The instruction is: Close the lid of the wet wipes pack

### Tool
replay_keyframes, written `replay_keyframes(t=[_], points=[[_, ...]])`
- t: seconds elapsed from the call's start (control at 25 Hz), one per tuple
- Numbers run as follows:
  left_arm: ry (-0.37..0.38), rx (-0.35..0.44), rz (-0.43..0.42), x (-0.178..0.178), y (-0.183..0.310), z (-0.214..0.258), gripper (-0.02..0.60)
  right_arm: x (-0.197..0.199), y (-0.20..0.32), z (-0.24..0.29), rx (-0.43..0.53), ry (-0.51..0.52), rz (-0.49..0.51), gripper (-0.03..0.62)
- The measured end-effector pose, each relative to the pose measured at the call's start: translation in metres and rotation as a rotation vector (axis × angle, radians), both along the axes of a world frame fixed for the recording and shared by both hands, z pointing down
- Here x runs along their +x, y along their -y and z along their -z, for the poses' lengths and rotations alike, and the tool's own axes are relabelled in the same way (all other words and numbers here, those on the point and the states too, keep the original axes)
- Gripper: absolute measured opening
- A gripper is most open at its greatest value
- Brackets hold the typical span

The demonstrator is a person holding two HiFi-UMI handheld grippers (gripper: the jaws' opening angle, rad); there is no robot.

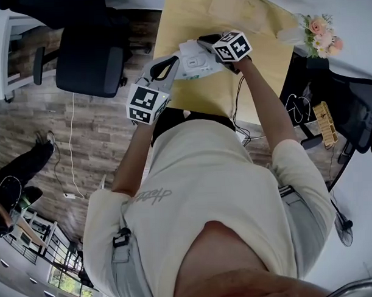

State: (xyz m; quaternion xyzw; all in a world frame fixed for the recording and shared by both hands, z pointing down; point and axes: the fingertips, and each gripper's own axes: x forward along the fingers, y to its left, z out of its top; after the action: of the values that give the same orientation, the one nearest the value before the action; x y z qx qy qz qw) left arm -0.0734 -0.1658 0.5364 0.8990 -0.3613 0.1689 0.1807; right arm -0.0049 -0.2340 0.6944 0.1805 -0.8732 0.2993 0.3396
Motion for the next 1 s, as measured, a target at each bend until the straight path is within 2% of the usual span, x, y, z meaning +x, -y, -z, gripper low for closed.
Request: replay_keyframes(t=[0.64, 1.0], points=[[0.016, 0.027, -0.021, 0.006, -0.027, 0.016, 0.017, 0.007, -0.035, 0.03, 0.06, 0.06, -0.01, 0.046], [0.018, 0.039, -0.019, 0.007, -0.031, 0.025, 0.017, 0.013, -0.06, 0.034, 0.05, 0.104, -0.006, 0.046]])
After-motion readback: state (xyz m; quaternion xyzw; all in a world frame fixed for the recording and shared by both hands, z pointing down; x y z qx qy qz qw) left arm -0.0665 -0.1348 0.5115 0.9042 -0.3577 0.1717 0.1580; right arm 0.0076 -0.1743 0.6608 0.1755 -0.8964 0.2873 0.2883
